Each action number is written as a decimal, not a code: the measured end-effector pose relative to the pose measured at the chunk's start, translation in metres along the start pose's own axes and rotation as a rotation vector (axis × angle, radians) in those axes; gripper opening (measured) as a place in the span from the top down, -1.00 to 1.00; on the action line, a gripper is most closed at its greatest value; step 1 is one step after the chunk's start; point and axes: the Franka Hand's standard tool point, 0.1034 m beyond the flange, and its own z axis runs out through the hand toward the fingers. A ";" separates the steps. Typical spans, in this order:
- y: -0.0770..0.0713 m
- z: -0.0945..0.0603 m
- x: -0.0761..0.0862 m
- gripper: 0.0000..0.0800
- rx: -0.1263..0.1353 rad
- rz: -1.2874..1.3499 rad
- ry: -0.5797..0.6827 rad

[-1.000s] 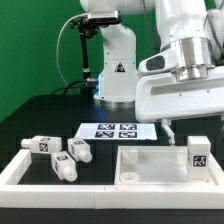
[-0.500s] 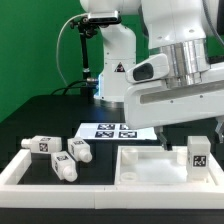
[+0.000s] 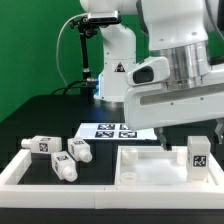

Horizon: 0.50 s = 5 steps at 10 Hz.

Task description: Assemble one leg

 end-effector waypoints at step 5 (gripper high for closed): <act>0.000 -0.001 0.010 -0.05 -0.007 0.012 0.011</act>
Offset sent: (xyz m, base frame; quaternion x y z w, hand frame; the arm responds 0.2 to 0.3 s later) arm 0.0000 0.0000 0.0000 0.0000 0.0000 0.0650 0.9979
